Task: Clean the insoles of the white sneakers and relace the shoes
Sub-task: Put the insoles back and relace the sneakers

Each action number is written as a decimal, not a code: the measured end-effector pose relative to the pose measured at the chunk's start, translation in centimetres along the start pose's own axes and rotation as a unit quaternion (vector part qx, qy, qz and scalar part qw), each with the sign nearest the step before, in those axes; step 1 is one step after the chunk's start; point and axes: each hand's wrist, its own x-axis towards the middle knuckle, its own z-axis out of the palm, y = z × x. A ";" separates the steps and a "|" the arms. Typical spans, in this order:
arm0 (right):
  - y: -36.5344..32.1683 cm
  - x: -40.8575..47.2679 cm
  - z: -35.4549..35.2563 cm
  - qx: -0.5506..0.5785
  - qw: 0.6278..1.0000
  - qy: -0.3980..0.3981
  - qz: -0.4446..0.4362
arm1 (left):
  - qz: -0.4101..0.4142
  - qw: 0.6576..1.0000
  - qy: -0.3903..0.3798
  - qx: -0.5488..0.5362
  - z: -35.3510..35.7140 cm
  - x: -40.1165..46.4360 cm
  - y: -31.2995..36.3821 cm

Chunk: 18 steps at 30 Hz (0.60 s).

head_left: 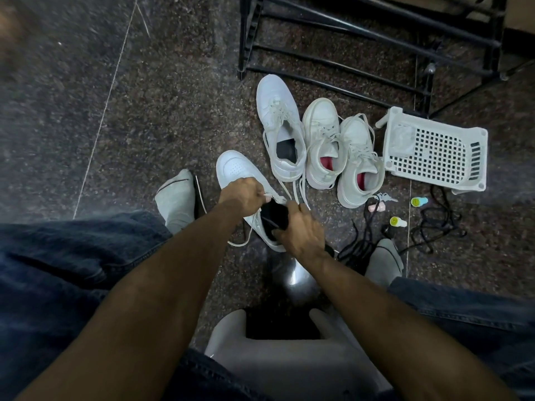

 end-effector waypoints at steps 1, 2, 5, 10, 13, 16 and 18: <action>-0.2 0.3 0.1 0.001 1.000 0.000 0.003 | -0.002 1.000 -0.002 -0.002 0.0 0.0 0.0; -0.2 0.4 0.1 -0.009 1.000 0.001 0.001 | -0.003 1.000 -0.004 -0.005 0.0 0.0 0.0; 0.8 -1.0 -0.1 -0.073 0.997 0.002 -0.024 | 0.004 1.000 -0.008 -0.013 0.0 0.3 -0.1; 4.1 -3.5 0.1 -0.113 0.992 -0.009 -0.063 | 0.011 0.999 -0.021 -0.022 0.3 0.7 -0.6; 3.3 -2.7 0.3 -0.038 0.997 -0.002 -0.064 | 0.010 1.000 -0.022 -0.019 0.4 0.7 -0.7; 1.4 -1.3 0.5 0.008 0.998 0.013 -0.053 | 0.012 1.000 -0.016 -0.018 0.4 0.7 -0.7; 0.6 -0.3 0.6 0.021 0.998 0.021 -0.049 | 0.011 1.000 -0.015 -0.019 0.3 0.8 -0.7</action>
